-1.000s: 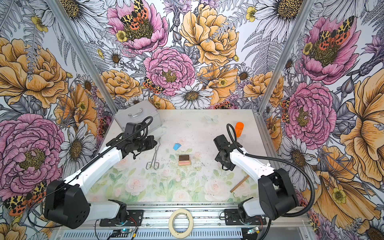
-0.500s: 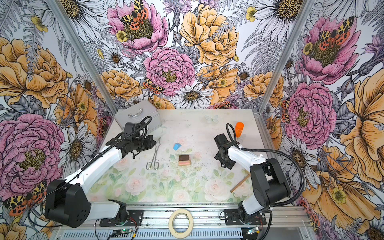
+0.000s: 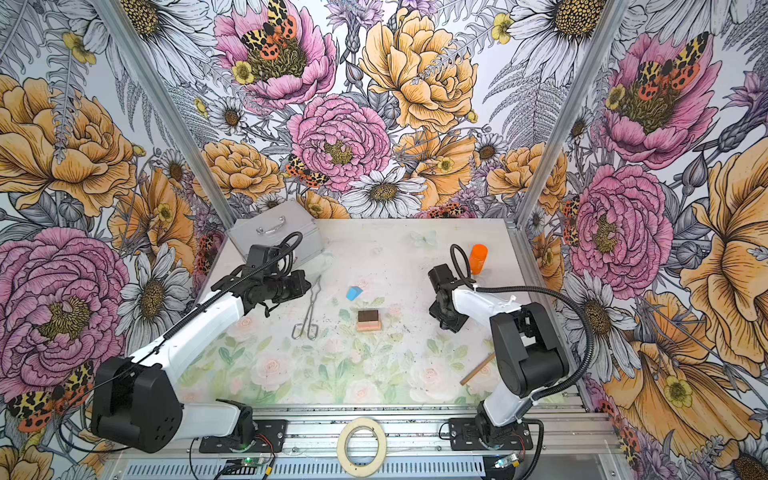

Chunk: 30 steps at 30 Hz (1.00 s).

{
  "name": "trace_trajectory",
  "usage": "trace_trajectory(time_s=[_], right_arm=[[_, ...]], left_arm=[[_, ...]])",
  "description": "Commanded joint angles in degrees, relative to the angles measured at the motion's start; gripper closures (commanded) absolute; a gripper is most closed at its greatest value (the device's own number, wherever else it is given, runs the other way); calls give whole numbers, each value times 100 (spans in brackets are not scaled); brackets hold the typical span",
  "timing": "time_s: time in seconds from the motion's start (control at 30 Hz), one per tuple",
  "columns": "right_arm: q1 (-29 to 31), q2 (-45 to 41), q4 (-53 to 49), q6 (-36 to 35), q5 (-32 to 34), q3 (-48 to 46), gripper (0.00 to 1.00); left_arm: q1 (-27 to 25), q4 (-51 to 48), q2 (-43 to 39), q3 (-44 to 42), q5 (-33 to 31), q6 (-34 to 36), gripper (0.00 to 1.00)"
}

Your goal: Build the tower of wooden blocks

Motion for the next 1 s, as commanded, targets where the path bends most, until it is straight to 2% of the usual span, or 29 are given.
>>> trace_trajectory(time_s=[0.0, 0.2, 0.37, 0.73, 0.97], right_arm=[[-40, 30, 64, -63, -45, 114, 54], [-50, 89, 56, -362, -284, 119, 68], [-36, 342, -137, -1099, -619, 449, 77], [294, 606, -567, -2459, -356, 973, 77], [813, 900, -548, -3293, -85, 1315, 75]], left_arm=[[60, 151, 61, 46, -6, 52, 96], [63, 154, 46, 32, 7, 52, 96], [46, 155, 46, 24, 6, 44, 96], [37, 149, 126, 45, 40, 58, 96], [21, 148, 156, 48, 21, 72, 96]])
